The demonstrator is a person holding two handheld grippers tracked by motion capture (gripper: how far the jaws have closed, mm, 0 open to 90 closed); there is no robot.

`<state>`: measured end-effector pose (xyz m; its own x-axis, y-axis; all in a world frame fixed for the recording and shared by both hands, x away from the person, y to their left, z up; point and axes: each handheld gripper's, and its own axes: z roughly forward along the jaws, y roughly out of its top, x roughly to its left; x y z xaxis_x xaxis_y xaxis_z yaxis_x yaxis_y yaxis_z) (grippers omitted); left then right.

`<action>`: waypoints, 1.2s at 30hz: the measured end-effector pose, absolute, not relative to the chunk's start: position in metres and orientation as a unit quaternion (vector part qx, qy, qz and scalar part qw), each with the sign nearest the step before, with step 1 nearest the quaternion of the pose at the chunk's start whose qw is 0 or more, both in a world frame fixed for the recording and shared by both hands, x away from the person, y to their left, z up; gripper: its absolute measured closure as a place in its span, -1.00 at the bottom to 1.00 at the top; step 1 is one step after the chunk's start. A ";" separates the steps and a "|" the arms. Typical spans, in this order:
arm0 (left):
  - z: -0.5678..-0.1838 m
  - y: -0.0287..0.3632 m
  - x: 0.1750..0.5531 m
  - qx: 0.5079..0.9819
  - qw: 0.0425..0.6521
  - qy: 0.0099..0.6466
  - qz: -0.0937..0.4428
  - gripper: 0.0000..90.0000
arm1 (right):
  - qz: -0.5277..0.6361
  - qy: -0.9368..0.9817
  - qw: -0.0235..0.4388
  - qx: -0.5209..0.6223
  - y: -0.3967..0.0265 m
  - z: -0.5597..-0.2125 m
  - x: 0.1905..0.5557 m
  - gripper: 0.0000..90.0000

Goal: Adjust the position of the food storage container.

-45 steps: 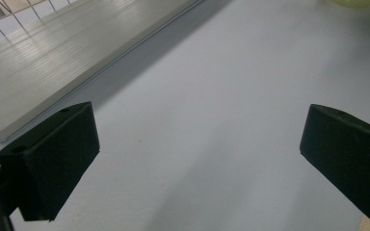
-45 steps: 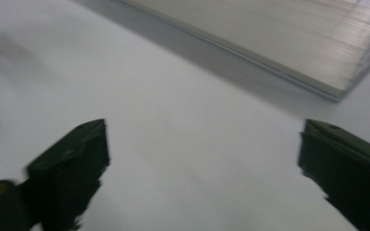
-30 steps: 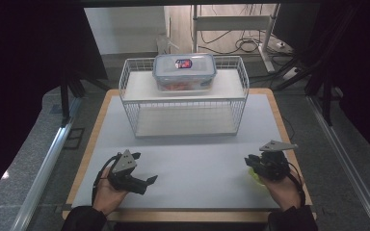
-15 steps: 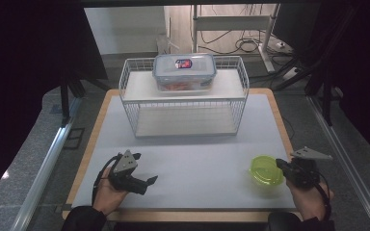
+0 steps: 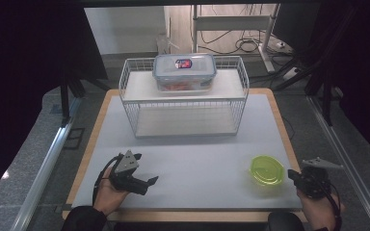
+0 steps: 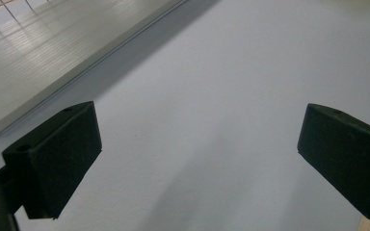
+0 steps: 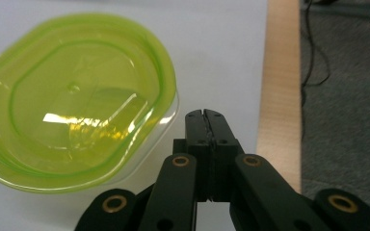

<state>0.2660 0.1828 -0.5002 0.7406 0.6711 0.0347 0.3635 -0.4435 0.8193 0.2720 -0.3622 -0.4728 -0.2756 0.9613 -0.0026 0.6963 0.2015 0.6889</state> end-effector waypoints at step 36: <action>-0.504 0.180 0.268 0.838 0.413 0.310 0.175 -0.97 | 0.330 0.777 0.098 0.526 -0.332 -0.511 0.307 1.00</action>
<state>0.2683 0.1797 -0.5040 0.7460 0.6649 0.0365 0.3759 -0.4658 0.8011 0.3067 -0.3323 -0.5105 -0.4270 0.8830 0.1951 0.7535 0.2281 0.6166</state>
